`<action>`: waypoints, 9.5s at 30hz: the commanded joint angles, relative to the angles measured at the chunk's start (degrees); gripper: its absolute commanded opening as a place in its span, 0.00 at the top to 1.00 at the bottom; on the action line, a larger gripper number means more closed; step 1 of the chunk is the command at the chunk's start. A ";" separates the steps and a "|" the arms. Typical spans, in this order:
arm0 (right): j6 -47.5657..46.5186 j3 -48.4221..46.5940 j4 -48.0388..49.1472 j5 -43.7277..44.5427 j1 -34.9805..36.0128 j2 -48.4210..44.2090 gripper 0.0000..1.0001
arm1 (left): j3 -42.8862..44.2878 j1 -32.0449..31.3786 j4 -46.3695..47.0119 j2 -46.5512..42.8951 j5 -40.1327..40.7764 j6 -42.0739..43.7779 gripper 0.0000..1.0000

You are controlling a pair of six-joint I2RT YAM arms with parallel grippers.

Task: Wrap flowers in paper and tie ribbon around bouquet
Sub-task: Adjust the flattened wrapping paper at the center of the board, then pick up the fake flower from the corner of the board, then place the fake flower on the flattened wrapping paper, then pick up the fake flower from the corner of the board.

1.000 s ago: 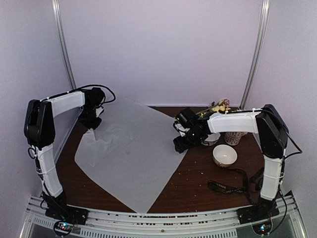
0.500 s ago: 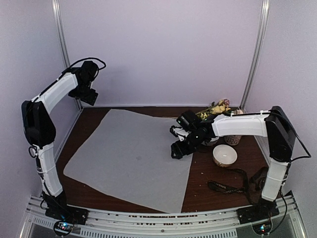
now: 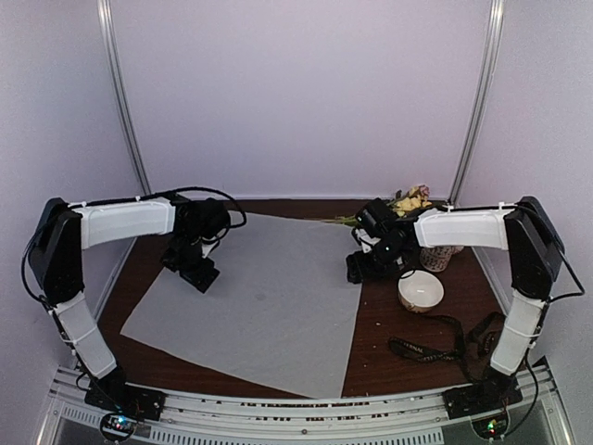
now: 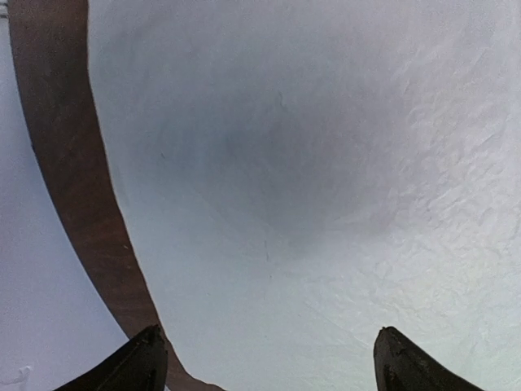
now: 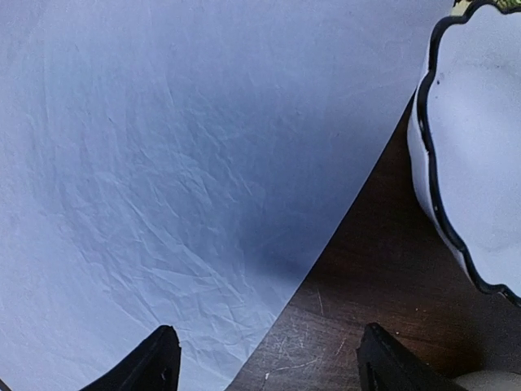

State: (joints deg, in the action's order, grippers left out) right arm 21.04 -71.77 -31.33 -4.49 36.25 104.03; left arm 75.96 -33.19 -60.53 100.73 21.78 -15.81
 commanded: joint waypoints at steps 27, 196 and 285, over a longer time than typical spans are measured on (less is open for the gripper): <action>28.76 21.19 31.32 -20.45 3.56 -5.42 0.66 | -13.56 1.89 9.82 3.81 -3.62 -4.14 0.08; -1.71 -58.54 14.27 -43.91 1.20 19.63 1.00 | 8.63 21.72 10.76 -11.91 -20.77 7.19 0.07; 0.71 -50.27 -9.64 -1.22 -44.96 32.05 1.00 | 10.60 21.61 7.10 -2.94 -17.43 9.40 0.08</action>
State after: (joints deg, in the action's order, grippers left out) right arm 24.75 -121.25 -41.74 -3.14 -7.53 137.03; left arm 84.86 -11.46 -52.86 97.25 3.86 -7.18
